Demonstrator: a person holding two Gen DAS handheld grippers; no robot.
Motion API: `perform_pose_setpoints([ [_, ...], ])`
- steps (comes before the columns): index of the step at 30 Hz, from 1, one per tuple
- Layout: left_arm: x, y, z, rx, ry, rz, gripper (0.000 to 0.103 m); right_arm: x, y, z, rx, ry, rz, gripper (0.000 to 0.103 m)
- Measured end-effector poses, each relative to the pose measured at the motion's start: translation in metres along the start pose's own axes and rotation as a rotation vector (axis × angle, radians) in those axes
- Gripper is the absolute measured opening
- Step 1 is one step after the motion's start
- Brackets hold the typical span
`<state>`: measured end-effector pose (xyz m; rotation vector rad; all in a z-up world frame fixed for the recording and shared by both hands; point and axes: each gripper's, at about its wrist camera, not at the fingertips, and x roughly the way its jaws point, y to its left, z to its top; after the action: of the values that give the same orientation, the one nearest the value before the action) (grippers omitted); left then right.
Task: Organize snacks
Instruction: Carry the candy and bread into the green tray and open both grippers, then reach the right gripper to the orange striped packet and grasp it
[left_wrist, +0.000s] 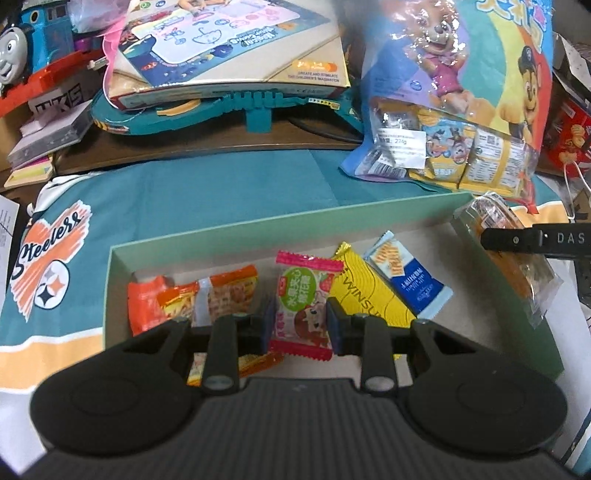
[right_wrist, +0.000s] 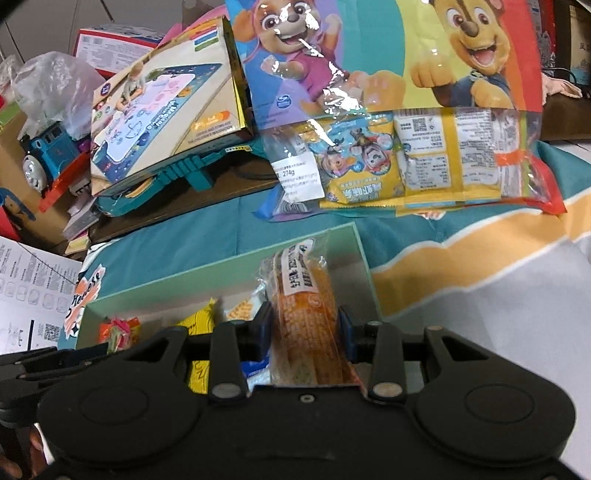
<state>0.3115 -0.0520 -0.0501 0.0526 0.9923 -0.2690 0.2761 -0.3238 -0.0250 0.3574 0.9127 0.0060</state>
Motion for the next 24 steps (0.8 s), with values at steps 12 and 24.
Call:
perform_pose_setpoints([
  [12, -0.003, -0.002, -0.002, -0.021, -0.02, 0.048, 0.103, -0.009, 0.008, 0.002, 0.001, -0.077, 0.027, 0.103],
  [24, -0.042, -0.017, -0.023, -0.027, -0.028, 0.026, 0.103, -0.048, 0.019, -0.026, -0.018, -0.039, 0.064, 0.103],
])
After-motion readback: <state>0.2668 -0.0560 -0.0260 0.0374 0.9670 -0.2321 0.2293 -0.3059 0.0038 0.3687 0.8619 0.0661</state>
